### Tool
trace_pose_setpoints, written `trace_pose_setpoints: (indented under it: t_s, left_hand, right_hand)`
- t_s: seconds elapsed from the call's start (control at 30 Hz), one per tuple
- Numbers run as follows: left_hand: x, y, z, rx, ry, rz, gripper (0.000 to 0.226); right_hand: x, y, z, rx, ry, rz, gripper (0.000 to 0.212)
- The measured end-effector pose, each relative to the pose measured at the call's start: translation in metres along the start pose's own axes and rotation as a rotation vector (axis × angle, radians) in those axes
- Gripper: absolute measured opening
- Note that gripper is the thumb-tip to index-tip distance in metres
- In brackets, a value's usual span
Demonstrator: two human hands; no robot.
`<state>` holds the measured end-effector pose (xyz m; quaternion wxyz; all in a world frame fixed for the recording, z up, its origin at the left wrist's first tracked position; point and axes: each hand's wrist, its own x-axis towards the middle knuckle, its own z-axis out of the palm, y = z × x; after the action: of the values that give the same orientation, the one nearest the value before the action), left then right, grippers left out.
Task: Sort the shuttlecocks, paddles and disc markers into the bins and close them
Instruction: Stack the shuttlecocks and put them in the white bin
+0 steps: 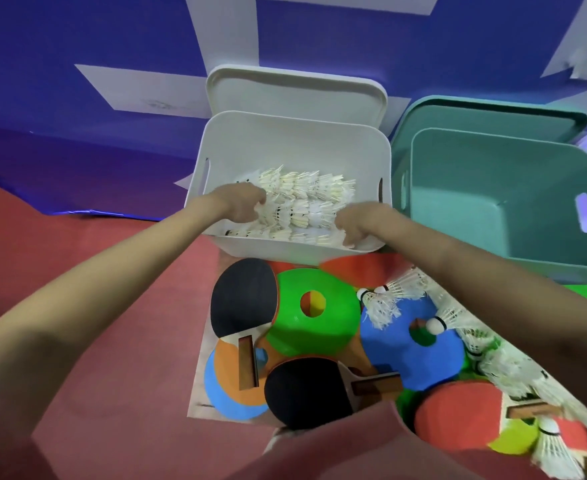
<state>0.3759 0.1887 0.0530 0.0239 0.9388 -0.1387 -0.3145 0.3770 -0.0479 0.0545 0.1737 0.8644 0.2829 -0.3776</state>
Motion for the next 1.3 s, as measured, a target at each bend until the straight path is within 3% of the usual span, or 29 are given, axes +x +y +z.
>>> trace_pose_setpoints:
  t_s: [0.07,0.2,0.33,0.5,0.73,1.03,1.3]
  left_hand:
    - [-0.010,0.016,-0.006,0.046,0.183,-0.010,0.041]
    - [-0.036,0.080,-0.009,-0.090,0.608,0.117,0.043]
    - [-0.067,0.152,0.001,-0.313,0.874,0.302,0.037]
    - [-0.091,0.215,0.028,-0.520,0.880,0.428,0.030]
    - [-0.096,0.291,0.079,-0.561,0.713,0.409,0.030]
    - [-0.094,0.386,0.128,-0.502,0.481,0.378,0.032]
    - [-0.086,0.436,0.156,-0.523,0.487,0.277,0.031]
  right_hand:
    - [-0.026,0.006,-0.009,0.057,0.194,0.033,0.034]
    - [-0.101,0.020,0.014,0.294,0.760,0.022,0.042]
    - [-0.169,0.035,0.085,0.540,0.979,0.176,0.043]
    - [-0.227,0.062,0.188,0.716,0.937,0.401,0.044]
    - [-0.286,0.079,0.284,0.949,0.989,0.532,0.039]
    - [-0.305,0.078,0.353,1.003,0.971,0.411,0.038]
    - [-0.296,0.099,0.366,1.077,0.923,0.359,0.056]
